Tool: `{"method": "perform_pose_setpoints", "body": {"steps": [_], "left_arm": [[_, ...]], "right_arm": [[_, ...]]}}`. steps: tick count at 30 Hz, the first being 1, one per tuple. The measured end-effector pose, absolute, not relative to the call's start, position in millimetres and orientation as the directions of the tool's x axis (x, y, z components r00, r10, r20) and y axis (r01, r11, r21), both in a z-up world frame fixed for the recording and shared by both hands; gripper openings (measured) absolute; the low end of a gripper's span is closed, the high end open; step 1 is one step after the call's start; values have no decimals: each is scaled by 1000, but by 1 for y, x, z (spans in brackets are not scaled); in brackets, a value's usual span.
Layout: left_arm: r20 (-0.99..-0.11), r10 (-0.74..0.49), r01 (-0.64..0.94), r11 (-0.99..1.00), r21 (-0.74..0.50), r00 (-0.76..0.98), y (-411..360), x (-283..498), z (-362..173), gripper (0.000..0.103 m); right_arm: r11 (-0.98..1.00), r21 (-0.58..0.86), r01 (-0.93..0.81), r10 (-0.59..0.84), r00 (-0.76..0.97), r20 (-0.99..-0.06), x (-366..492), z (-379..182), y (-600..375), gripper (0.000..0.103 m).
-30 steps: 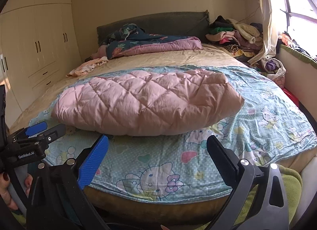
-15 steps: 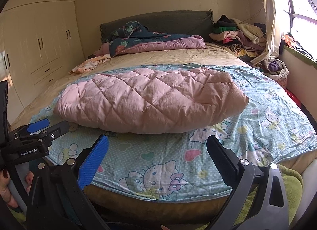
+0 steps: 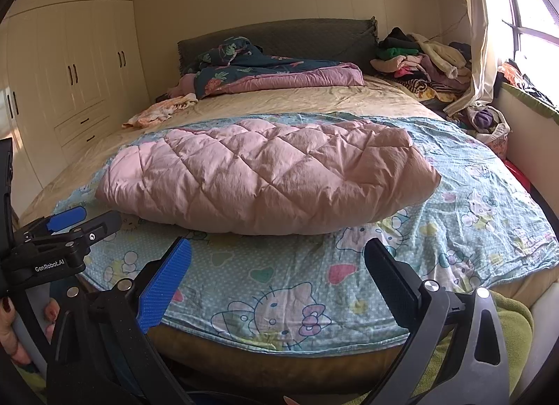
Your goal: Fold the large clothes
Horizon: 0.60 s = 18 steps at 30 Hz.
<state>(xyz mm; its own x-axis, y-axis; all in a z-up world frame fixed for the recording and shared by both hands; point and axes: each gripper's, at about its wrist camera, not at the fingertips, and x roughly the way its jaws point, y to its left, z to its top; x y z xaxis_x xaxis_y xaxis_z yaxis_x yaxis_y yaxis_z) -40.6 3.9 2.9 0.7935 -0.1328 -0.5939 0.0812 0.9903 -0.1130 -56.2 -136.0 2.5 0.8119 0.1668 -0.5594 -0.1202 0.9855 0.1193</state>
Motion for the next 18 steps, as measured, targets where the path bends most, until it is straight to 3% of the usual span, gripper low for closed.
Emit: {"method": "perform_pose_setpoints", "body": {"steps": [18], "left_arm": [[-589,-122,71,992,-109,799,6,-43,4,94]], "right_arm": [[986,114,-123,166,813,-558,-57,3,-135,99]]}}
